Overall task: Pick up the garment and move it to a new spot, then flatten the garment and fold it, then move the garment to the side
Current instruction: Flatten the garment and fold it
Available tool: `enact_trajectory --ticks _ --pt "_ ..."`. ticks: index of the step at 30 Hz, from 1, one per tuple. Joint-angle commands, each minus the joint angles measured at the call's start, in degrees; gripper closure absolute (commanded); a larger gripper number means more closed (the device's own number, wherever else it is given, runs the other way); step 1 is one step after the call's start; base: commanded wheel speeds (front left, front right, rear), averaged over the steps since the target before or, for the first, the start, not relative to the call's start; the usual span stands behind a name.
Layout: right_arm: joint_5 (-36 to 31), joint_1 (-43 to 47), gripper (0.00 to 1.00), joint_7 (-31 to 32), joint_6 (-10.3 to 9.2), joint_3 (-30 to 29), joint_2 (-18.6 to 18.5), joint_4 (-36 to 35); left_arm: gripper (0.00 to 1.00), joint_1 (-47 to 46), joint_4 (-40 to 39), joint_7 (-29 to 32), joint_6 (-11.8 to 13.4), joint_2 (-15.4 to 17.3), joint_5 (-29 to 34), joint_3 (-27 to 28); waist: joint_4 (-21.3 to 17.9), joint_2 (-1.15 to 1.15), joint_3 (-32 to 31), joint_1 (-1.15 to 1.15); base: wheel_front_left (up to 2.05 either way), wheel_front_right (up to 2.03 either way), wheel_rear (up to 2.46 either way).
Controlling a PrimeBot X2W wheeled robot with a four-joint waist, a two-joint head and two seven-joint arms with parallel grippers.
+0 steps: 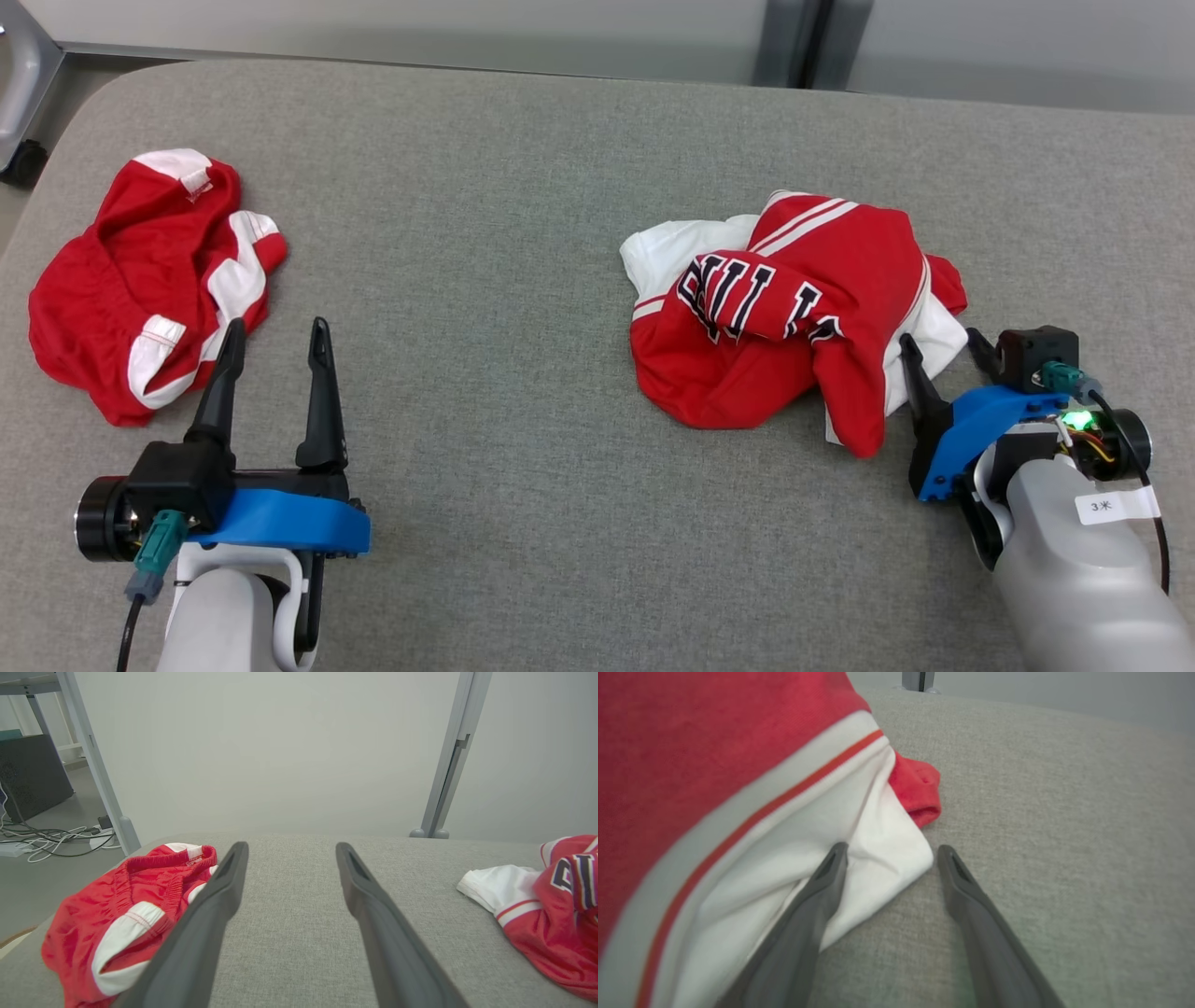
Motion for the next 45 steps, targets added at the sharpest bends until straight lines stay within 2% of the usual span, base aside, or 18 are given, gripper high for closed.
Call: enact_trajectory --ticks 1,2,5,9,12,18,22,28,34,40,45 --pt "0.18 -0.46 0.04 0.11 0.01 0.37 0.28 1.43 0.00 -0.50 0.15 -0.16 -0.42 0.02 0.43 0.03 0.00 0.00 -0.02 0.00 0.00 0.00 0.00" --pt "0.71 -0.49 1.00 0.12 0.01 0.55 0.52 1.94 0.00 -0.45 0.25 -0.17 -0.42 0.08 0.42 0.11 -0.07 0.00 -0.18 0.00 0.00 0.00 0.00" --pt "2.08 -0.36 1.00 -0.09 -0.01 0.48 0.20 1.78 0.00 0.22 0.49 -0.16 -0.41 0.51 0.46 0.73 -0.68 0.00 -1.00 0.00 0.00 0.00 0.00" --pt "4.81 1.81 1.00 -0.17 0.00 -1.10 -0.71 -1.86 0.00 1.32 0.34 -0.17 -0.44 0.83 0.68 1.46 -2.11 0.00 -2.65 0.00 0.00 0.00 0.00" --pt "6.56 3.54 1.00 -0.24 0.00 -2.47 -2.79 -5.58 0.00 2.07 0.30 -0.17 -0.46 0.89 0.68 1.89 -3.25 0.00 -3.94 0.00 0.00 0.00 0.00" --pt "10.00 5.52 1.00 -0.26 0.01 -4.54 -5.08 -15.66 0.00 2.72 -0.17 -0.17 -0.48 0.63 0.47 2.24 -4.88 0.00 -5.35 0.00 0.00 0.00 0.00" --pt "10.29 6.40 1.00 -0.26 0.01 -1.45 -3.59 -23.47 0.00 3.26 -0.55 -0.16 -0.49 0.38 0.32 2.53 -5.31 0.00 -6.40 0.00 0.00 0.00 0.00" --pt "12.01 8.20 1.00 -0.27 0.01 8.54 0.69 -34.48 0.00 3.82 -1.24 -0.16 -0.50 0.07 0.03 3.25 -4.49 0.00 -8.05 0.00 0.00 0.00 0.00" --pt "14.41 11.37 1.00 -0.26 0.01 22.06 3.52 -42.28 0.00 4.37 -1.57 -0.17 -0.50 -0.22 -0.15 3.70 -2.56 0.00 -8.86 0.00 0.00 0.00 0.00" --pt "19.95 14.02 1.00 -0.26 0.01 38.93 4.03 -44.23 0.00 4.39 -1.31 -0.16 -0.38 -0.57 -0.44 3.42 -0.02 0.00 -9.05 0.00 0.00 0.00 0.00" --pt "24.36 14.55 1.00 -0.27 0.01 51.66 3.95 -42.85 0.00 4.12 -0.98 -0.16 -0.39 -0.83 -0.73 3.28 1.64 0.00 -8.68 0.00 0.00 0.00 0.00"
